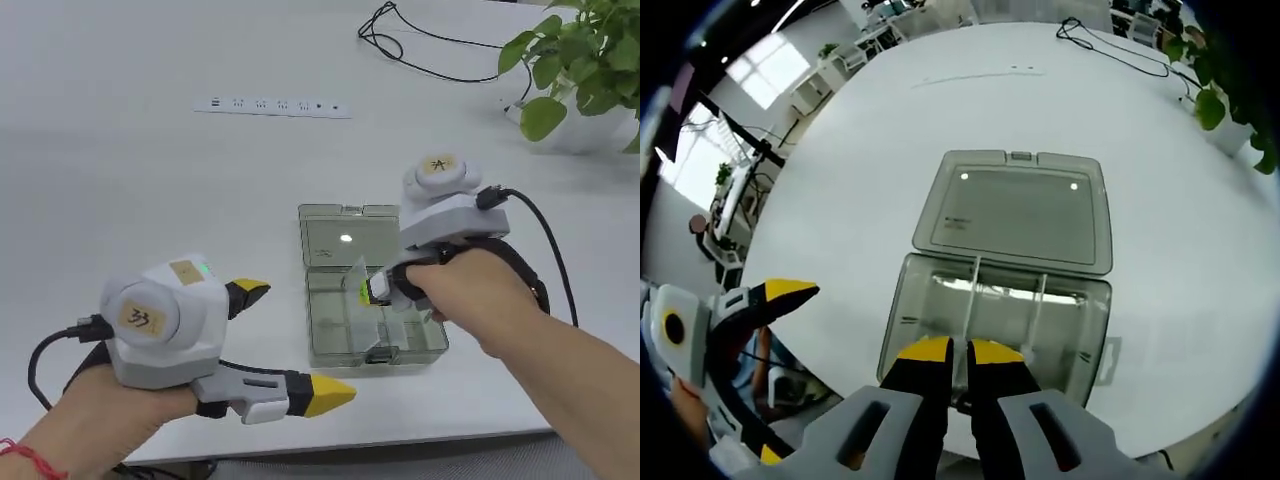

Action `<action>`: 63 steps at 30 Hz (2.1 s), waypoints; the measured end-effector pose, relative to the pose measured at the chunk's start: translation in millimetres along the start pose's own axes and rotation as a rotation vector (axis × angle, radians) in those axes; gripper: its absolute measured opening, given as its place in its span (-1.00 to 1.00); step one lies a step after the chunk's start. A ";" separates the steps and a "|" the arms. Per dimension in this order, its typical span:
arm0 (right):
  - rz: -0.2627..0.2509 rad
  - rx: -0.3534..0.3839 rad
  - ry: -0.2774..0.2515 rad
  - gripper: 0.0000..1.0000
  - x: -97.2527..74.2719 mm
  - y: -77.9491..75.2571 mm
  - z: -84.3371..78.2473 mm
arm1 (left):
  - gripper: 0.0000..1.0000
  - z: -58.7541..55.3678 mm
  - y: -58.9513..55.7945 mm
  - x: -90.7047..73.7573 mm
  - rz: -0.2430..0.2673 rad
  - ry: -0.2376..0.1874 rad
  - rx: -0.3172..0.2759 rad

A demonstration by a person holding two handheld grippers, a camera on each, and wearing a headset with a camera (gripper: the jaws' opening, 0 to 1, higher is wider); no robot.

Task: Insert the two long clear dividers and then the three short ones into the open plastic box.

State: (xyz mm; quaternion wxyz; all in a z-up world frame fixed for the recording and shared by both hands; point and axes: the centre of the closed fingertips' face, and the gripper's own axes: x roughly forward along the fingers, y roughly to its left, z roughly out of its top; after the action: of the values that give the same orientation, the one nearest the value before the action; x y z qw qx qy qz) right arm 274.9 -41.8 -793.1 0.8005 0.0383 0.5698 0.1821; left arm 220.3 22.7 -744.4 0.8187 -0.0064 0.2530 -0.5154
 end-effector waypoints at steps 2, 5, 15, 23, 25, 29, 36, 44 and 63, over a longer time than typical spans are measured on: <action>-0.007 -0.017 -0.001 -0.87 -1.5 2.2 -1.3 | 0.93 -0.1 0.4 0.3 0.000 -0.001 -0.002; -0.014 -0.047 -0.001 -0.86 -1.4 2.8 -0.9 | 0.93 -1.0 0.6 0.9 0.000 0.003 0.001; 0.002 -0.113 0.004 -0.84 11.5 7.8 -2.1 | 0.98 -4.6 1.4 1.5 0.000 0.019 0.014; 0.049 -0.104 0.004 -0.82 20.1 4.6 -2.8 | 1.00 -4.9 1.5 2.1 0.000 0.023 0.016; 0.059 -0.095 0.001 -0.82 21.6 3.9 -2.9 | 0.99 -4.3 1.2 2.3 -0.002 0.022 0.013; 0.072 -0.087 -0.002 -0.82 25.2 2.8 -3.8 | 0.99 -3.2 1.3 2.8 0.000 0.024 0.014; 0.111 -0.086 -0.018 -0.80 25.8 2.6 -3.4 | 1.00 -0.6 2.7 1.2 0.016 0.023 0.010; 0.190 -0.048 -0.074 -0.80 15.6 5.3 1.1 | 1.00 1.1 1.2 -0.7 0.037 0.023 0.004; 0.327 -0.141 -0.278 -0.43 -53.9 -7.9 27.0 | 0.95 10.5 -7.6 -6.1 0.094 0.012 0.004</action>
State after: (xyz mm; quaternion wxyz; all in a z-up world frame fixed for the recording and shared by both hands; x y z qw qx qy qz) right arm 286.5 -63.3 -737.4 0.8317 0.0988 0.4261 0.3420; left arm 216.2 21.7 -730.7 0.8405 0.0104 0.2569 -0.4770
